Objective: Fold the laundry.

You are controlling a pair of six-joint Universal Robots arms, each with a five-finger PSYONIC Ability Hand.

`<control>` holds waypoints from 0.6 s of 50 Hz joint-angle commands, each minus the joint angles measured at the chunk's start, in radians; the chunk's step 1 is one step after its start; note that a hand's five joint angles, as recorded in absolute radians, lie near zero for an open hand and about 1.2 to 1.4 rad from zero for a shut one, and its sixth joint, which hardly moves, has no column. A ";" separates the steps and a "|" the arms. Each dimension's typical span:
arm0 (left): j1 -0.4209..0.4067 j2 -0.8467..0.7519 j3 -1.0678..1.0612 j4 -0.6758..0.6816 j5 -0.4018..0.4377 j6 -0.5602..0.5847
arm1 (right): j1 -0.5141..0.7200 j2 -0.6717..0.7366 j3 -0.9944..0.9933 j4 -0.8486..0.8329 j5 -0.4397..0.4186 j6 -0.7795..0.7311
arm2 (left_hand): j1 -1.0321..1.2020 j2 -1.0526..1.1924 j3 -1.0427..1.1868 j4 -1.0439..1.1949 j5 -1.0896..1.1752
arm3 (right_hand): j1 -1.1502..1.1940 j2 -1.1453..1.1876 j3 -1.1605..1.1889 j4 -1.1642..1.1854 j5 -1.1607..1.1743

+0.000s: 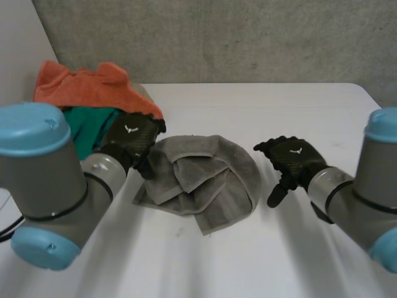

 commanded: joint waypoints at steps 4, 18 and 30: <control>-0.044 -0.103 -0.034 0.231 -0.068 0.003 | 0.088 0.171 -0.098 -0.066 0.194 0.127 | -0.007 0.002 0.003 0.009 0.014 | -0.043 -0.034 -0.029 -0.027 -0.040; -0.022 -0.239 0.075 0.268 -0.073 0.010 | 0.120 0.392 -0.321 -0.087 0.211 0.199 | 0.219 0.228 0.229 0.235 0.240 | -0.043 -0.034 -0.029 -0.027 -0.040; -0.011 -0.213 0.133 0.216 -0.074 0.015 | 0.132 0.417 -0.436 -0.092 0.200 0.179 | 0.994 1.003 1.004 1.010 1.015 | 1.179 1.188 1.192 1.195 1.182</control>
